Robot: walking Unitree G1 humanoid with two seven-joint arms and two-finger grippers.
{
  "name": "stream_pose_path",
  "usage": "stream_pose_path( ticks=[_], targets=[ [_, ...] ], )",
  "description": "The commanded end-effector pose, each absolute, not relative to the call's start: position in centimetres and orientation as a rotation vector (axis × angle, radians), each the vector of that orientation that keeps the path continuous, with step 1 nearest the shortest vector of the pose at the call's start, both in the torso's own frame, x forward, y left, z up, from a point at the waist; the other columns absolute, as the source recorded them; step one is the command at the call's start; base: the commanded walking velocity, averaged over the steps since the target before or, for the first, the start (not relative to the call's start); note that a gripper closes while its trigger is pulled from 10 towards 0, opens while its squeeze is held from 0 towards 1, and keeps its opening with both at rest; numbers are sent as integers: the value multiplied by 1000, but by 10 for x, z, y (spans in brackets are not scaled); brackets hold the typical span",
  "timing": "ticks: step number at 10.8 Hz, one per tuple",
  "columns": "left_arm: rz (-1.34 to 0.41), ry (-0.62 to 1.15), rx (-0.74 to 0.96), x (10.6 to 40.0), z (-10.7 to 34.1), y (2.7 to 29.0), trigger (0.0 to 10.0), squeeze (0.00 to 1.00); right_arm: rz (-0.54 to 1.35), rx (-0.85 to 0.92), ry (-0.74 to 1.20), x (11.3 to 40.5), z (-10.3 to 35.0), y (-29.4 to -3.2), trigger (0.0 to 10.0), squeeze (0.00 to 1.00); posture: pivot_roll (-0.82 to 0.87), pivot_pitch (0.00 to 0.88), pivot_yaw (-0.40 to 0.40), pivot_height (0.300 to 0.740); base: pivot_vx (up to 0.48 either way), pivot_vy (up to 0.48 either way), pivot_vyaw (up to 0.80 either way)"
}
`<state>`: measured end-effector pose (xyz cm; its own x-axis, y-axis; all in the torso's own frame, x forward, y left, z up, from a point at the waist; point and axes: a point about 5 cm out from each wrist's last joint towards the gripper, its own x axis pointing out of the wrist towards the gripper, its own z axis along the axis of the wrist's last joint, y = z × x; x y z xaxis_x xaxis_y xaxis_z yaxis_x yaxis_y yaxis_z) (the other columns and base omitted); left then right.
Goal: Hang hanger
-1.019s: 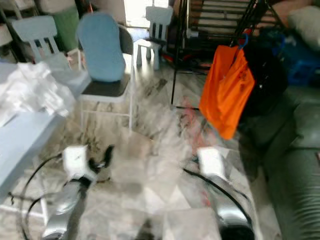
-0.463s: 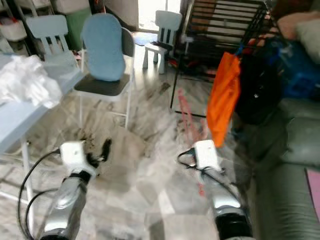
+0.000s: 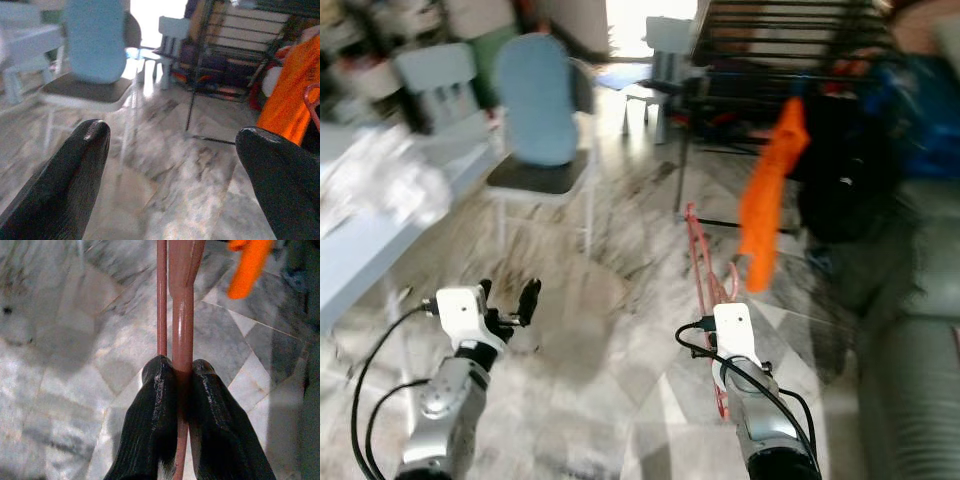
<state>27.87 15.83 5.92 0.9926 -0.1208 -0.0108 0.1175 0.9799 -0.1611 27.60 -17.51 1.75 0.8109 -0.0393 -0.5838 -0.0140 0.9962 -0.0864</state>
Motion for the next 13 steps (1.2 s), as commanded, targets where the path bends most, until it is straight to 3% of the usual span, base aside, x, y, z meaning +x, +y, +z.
stream_pose_path(
  ticks=[1, 5, 6, 7, 8, 11, 12, 13],
  targets=[
    [-134, 31, -170, 282, 59, 157, 10000, 0, -42, -74, 586, 282, 26, -179, 10000, 0, -208, 0, 63, 740, 420, 0, 0],
    [-147, 40, -186, 284, 59, 156, 10000, 0, -45, -68, 584, 282, 25, -180, 10000, 0, -195, 0, 59, 740, 414, 65, -103],
    [-132, 37, -186, 283, 58, 160, 3451, 0, -33, -66, 586, 282, 25, -177, 10000, 0, -193, 0, 56, 740, 424, 0, 0],
    [-112, 42, -189, 282, 57, 163, 1412, 0, -25, -68, 587, 282, 25, -175, 10000, 0, -191, 0, 52, 740, 428, 0, 0],
    [-99, 44, -195, 281, 56, 164, 0, 0, -21, -71, 587, 283, 25, -175, 10000, 0, -193, 0, 51, 740, 424, 0, 0],
    [-98, 59, -198, 282, 54, 163, 118, 0, -28, -71, 587, 280, 25, -178, 10000, 0, -207, 0, 58, 740, 429, 0, 0],
    [-109, 64, -209, 283, 54, 162, 784, 0, -30, -69, 587, 280, 25, -179, 10000, 0, -208, 0, 59, 740, 428, 0, 0],
    [-139, 66, -210, 285, 55, 159, 10000, 114, -30, -69, 587, 280, 25, -179, 10000, 0, -207, 0, 58, 740, 428, 0, 0]
  ],
)
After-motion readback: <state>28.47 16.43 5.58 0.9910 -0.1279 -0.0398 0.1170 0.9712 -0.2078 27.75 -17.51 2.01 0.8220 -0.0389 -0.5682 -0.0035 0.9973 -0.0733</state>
